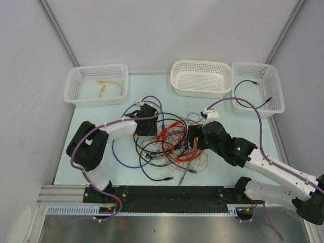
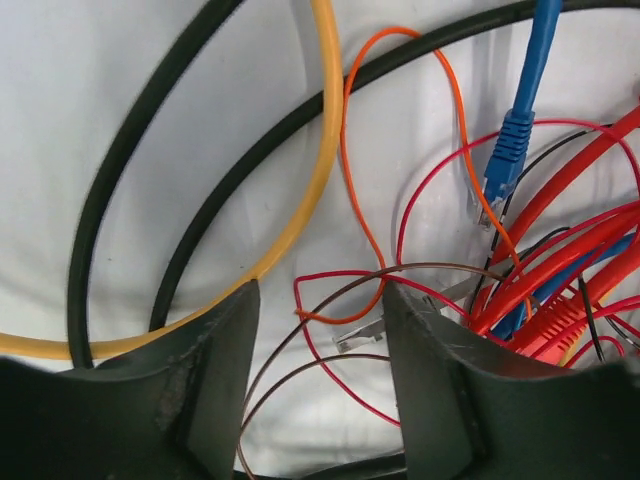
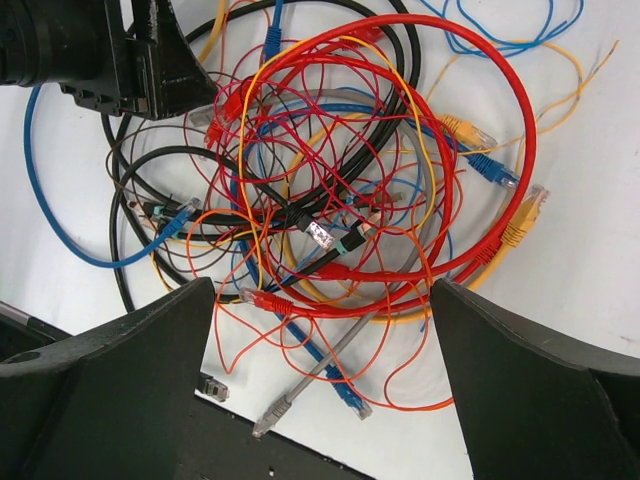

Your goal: Untangle the cables

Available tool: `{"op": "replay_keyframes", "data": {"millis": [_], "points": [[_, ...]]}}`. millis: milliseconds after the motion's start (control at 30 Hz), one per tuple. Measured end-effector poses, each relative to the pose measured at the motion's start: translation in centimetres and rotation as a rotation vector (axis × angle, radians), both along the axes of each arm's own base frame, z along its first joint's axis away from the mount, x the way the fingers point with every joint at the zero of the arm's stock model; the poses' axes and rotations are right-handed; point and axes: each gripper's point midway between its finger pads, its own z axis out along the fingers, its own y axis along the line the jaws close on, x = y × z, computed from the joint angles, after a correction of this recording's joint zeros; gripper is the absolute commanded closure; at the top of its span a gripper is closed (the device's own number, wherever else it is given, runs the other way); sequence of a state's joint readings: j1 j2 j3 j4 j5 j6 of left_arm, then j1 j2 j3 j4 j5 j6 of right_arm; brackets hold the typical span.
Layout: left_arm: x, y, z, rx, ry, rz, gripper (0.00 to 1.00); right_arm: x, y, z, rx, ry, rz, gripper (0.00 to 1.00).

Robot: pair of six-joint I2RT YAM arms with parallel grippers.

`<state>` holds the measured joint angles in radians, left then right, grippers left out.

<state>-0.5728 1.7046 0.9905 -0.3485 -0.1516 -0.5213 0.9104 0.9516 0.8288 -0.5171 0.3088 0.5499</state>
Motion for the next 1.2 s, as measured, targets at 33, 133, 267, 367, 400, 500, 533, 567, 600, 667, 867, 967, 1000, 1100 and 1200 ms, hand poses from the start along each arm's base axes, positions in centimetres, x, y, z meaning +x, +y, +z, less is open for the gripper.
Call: {"op": "replay_keyframes", "data": {"millis": [33, 133, 267, 367, 400, 500, 533, 567, 600, 667, 867, 967, 1000, 1100, 1200], "points": [[0.1, 0.0, -0.2, 0.006, 0.006, 0.001, 0.56, 0.0, 0.0, -0.1, -0.001, 0.001, 0.0, 0.05], [0.5, -0.2, -0.6, 0.02, 0.005, -0.006, 0.83, -0.1, -0.1, -0.4, -0.006, 0.005, 0.0, 0.05], [0.8, 0.0, -0.6, 0.031, -0.006, -0.013, 1.0, -0.3, -0.4, -0.5, -0.005, 0.003, -0.001, 0.05], [0.6, 0.2, -0.2, 0.027, -0.013, -0.011, 1.0, -0.4, -0.5, -0.3, 0.002, -0.002, -0.002, 0.06], [0.4, 0.3, 0.2, 0.023, -0.02, -0.011, 1.0, -0.4, -0.6, -0.3, 0.004, -0.004, -0.003, 0.06], [0.1, 0.4, 3.3, -0.018, -0.075, -0.013, 1.0, -0.4, -0.6, -0.1, 0.009, -0.008, -0.003, 0.06], [0.1, 0.2, 5.3, -0.053, -0.118, -0.017, 1.0, -0.4, -0.6, -0.1, 0.009, -0.007, -0.003, 0.06], [0.2, 0.0, 7.4, -0.088, -0.164, -0.02, 1.0, -0.4, -0.6, -0.1, 0.012, -0.007, -0.004, 0.06], [0.2, -0.1, 9.5, -0.124, -0.212, -0.024, 1.0, -0.4, -0.6, -0.1, 0.012, -0.006, -0.004, 0.06], [0.0, -0.2, 13.3, -0.186, -0.295, -0.03, 1.0, -0.4, -0.5, -0.1, 0.019, -0.007, -0.005, 0.06], [-1.1, -0.3, 20.6, -0.302, -0.432, -0.061, 1.0, -0.2, 0.0, 0.5, 0.046, -0.02, 0.001, 0.06], [-1.8, -0.1, 22.5, -0.315, -0.449, -0.074, 1.0, -0.1, 0.3, 0.9, 0.066, -0.032, 0.005, 0.06], [-1.9, 0.0, 23.4, -0.317, -0.461, -0.081, 1.0, -0.1, 0.3, 1.4, 0.08, -0.043, 0.008, 0.06], [-2.1, 0.2, 26.9, -0.326, -0.513, -0.095, 1.0, -0.1, 0.5, 2.6, 0.118, -0.074, 0.014, 0.07], [-2.3, 0.5, 32.2, -0.354, -0.603, -0.116, 1.0, -0.1, 0.6, 3.3, 0.14, -0.093, 0.021, 0.07]]}}
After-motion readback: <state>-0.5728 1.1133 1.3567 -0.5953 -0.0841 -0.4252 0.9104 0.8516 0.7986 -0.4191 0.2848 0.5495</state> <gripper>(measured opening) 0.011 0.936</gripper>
